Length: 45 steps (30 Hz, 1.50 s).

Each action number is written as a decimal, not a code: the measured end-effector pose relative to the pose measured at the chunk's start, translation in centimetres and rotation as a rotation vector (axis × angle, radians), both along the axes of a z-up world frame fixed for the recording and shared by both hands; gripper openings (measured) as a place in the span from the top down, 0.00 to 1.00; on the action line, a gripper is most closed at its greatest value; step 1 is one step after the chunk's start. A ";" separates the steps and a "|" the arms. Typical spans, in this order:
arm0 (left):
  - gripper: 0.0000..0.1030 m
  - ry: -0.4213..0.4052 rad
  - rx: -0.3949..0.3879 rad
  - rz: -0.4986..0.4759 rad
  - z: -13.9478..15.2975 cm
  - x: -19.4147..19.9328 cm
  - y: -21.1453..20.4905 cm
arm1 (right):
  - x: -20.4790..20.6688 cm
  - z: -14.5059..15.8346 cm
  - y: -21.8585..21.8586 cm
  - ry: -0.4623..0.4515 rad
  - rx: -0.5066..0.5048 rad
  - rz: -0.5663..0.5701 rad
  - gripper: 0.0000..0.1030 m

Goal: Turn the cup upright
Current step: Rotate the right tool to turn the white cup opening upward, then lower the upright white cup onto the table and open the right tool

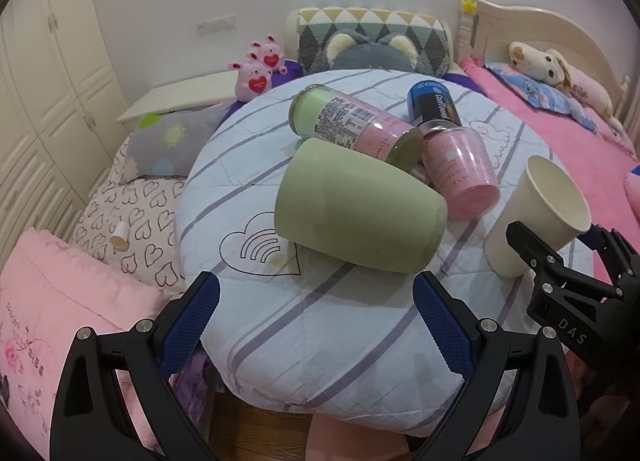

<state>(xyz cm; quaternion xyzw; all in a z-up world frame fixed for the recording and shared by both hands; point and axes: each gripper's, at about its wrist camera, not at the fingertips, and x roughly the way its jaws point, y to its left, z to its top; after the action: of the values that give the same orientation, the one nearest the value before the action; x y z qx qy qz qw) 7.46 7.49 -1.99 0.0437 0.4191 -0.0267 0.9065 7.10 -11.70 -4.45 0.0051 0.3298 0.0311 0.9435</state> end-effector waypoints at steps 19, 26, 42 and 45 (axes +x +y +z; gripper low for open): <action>0.04 -0.030 0.044 -0.003 1.1 -2.2 -1.9 | -2.1 2.1 -1.2 -0.023 0.085 0.039 0.20; 0.04 -0.035 0.060 -0.004 1.2 -3.6 -3.2 | -3.8 2.8 -2.0 -0.046 0.109 0.055 0.20; 0.03 -0.095 0.043 -0.085 1.4 -6.6 -8.4 | -6.4 3.1 -5.8 -0.044 0.145 0.019 0.20; 0.03 -0.132 0.036 -0.107 2.0 -7.0 -9.4 | -6.6 3.0 -6.3 -0.054 0.135 -0.002 0.20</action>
<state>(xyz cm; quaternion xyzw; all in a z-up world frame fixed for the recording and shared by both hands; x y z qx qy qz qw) 0.47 -1.93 -0.02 0.0841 0.3558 -0.0644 0.9286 0.55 -17.97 -1.45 0.0682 0.3011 0.0526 0.9497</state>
